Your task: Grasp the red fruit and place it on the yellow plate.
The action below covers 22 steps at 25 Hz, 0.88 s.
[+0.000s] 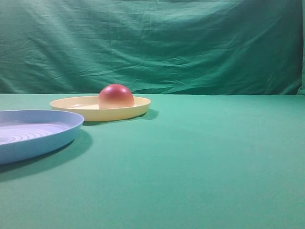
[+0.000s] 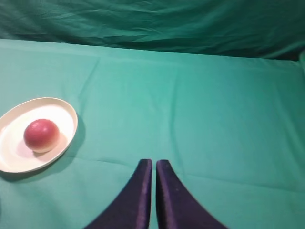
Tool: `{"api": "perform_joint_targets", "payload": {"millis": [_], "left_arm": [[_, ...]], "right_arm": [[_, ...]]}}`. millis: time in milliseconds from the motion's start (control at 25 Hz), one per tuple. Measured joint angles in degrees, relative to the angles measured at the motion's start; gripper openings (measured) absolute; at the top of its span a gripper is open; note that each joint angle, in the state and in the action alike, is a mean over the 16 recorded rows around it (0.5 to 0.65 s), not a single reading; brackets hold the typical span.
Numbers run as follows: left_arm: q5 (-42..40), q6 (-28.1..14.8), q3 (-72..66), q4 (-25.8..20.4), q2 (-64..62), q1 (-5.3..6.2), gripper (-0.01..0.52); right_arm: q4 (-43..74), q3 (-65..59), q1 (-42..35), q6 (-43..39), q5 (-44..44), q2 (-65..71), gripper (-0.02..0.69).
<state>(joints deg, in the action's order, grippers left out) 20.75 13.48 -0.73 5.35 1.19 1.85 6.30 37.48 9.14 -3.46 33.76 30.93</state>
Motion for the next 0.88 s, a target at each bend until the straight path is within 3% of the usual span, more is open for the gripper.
{"api": "perform_joint_targets", "payload": {"millis": [480,880], "left_arm": [[0.0,0.0,0.0,0.0,0.0,0.0,0.0],[0.0,0.0,0.0,0.0,0.0,0.0,0.0]], "right_arm": [[-0.3,-21.4,-9.2,3.0,-8.1,-23.6,0.0],[-1.0,-34.4,-11.0,2.2,-10.1,-31.1,0.0]]}}
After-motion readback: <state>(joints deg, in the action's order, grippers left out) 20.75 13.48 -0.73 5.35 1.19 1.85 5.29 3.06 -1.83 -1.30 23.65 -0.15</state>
